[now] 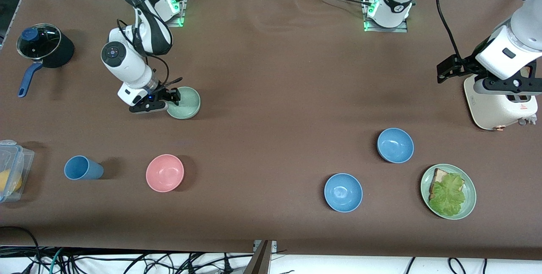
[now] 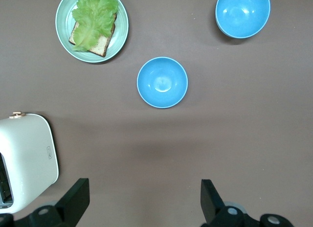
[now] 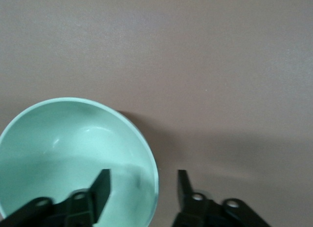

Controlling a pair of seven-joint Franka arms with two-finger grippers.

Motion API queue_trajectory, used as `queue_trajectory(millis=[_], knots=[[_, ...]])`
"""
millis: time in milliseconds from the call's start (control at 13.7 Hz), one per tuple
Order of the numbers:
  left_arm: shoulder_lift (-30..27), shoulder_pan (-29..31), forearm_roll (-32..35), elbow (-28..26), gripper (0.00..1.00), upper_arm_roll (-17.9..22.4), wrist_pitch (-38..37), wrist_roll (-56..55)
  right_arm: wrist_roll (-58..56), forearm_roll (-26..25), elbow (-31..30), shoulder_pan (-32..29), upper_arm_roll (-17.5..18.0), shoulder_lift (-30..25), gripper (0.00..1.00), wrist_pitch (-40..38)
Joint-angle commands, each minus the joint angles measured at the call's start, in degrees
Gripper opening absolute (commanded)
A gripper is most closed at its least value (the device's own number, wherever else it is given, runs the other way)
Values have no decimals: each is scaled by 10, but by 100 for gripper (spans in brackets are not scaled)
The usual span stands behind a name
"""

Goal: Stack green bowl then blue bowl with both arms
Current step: 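Lower the right gripper and grasp the green bowl's rim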

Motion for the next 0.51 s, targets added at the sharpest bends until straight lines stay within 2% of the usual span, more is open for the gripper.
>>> queue_trajectory(millis=[0,146,365,438], knots=[[7,2,-2,17,100,-2,-13,3,4,9,-13,-2,4,2,44,21],[7,3,-3,17,100,-1,-13,3,7,9,-13,-2,4,3,30,20],[7,3,-3,17,100,0,-13,3,29,9,-13,-2,5,2,0,18],[7,4,-3,17,100,1,-13,4,29,9,-12,-2,5,0,0,17]])
